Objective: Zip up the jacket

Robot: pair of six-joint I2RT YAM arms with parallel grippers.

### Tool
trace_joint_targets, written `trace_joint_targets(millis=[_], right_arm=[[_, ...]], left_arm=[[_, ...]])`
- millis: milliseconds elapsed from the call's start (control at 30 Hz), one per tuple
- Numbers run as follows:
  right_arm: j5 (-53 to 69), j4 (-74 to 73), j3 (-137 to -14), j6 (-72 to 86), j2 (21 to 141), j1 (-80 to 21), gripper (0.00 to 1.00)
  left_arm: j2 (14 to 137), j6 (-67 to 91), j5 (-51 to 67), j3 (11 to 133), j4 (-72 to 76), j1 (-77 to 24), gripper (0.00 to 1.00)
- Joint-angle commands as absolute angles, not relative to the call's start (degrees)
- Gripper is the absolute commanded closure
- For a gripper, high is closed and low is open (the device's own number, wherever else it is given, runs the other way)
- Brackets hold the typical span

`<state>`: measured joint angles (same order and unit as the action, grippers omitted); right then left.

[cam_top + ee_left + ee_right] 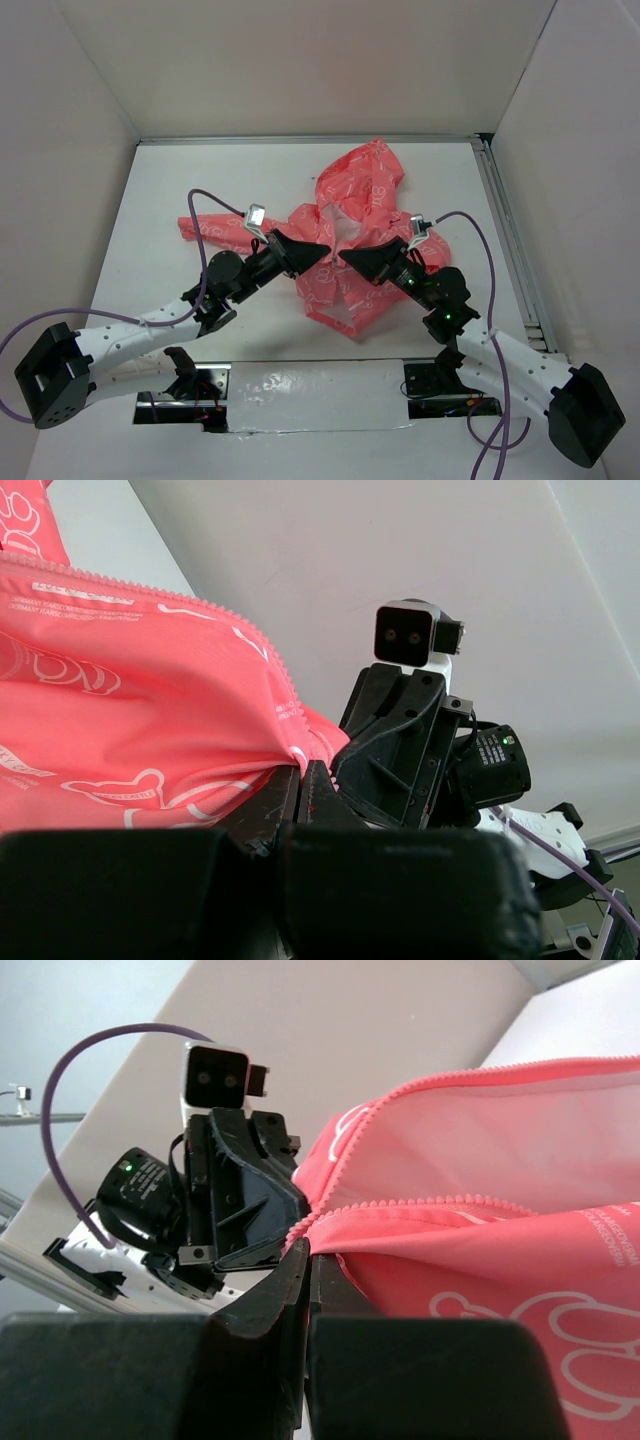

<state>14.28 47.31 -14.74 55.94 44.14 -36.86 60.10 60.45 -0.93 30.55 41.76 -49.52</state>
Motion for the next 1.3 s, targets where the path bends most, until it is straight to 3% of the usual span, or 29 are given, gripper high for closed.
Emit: trace_joint_targets(millis=[0,67,333,500,800,1133,1267], right_arm=[[11.34,44.75,-19.59,55.73,44.21,-37.18,1.00],[10.46,39.22,-20.65,55.28,44.12,-37.18,1.00],[7.92,40.00,-19.77,57.92,43.33,-37.53,1.00],[5.27,26.75,-25.31,58.45,42.63,-38.23,1.00],[2.82,19.89,-26.54,60.38,39.46,-38.23,1.00],[13.18,13.18,-33.05,55.46,45.78,-38.23,1.00],[10.38,11.26,-33.65,55.81,46.76,-38.67,1.00]], left_arm=[[58.45,61.00,2.29,29.80,46.67,-49.75,1.00],[58.27,60.82,2.11,29.88,46.49,-49.83,1.00],[58.89,60.21,2.37,29.88,46.41,-49.92,1.00],[60.38,55.30,-2.00,31.11,45.09,-52.11,1.00],[61.35,51.77,-9.39,31.46,43.78,-54.14,1.00],[61.79,51.95,-13.01,34.45,37.10,-54.41,1.00],[61.44,50.28,-11.87,33.49,38.84,-54.49,1.00]])
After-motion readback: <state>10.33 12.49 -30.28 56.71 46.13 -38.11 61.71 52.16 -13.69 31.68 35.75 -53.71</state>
